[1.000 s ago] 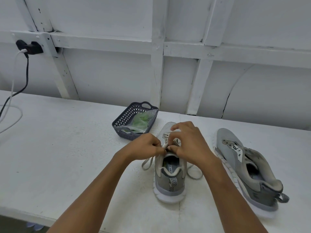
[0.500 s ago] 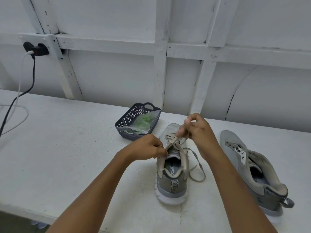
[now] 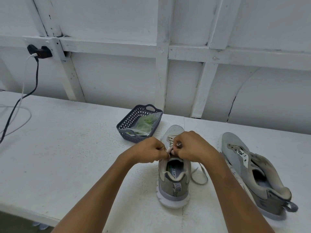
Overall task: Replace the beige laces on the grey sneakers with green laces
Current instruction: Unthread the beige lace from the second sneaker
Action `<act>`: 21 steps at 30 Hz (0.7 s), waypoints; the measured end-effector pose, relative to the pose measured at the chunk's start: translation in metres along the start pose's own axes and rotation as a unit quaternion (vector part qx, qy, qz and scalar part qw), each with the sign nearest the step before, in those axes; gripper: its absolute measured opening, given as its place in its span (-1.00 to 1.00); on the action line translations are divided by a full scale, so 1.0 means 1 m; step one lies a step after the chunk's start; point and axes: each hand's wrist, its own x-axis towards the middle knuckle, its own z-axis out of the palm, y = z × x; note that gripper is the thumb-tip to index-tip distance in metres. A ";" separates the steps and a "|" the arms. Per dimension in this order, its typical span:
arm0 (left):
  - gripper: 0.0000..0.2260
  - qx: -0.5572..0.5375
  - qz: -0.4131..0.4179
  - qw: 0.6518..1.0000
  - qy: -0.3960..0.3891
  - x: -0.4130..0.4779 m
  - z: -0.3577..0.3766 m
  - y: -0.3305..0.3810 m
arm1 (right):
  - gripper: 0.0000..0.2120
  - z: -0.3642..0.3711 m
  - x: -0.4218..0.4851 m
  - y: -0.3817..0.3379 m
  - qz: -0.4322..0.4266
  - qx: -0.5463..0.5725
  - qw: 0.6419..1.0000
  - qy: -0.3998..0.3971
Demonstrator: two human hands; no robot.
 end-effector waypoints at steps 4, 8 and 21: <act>-0.77 -0.004 0.001 1.000 0.000 -0.001 -0.003 -0.003 | -0.88 -0.002 0.000 0.009 0.005 0.207 0.978 0.007; -0.76 -0.008 0.004 1.000 -0.004 -0.001 -0.005 -0.005 | -0.86 -0.009 -0.002 0.024 -0.009 0.520 0.851 0.068; -0.78 -0.009 0.008 1.000 -0.006 0.002 -0.002 -0.003 | -0.88 0.007 -0.005 0.008 -0.004 0.263 0.964 0.049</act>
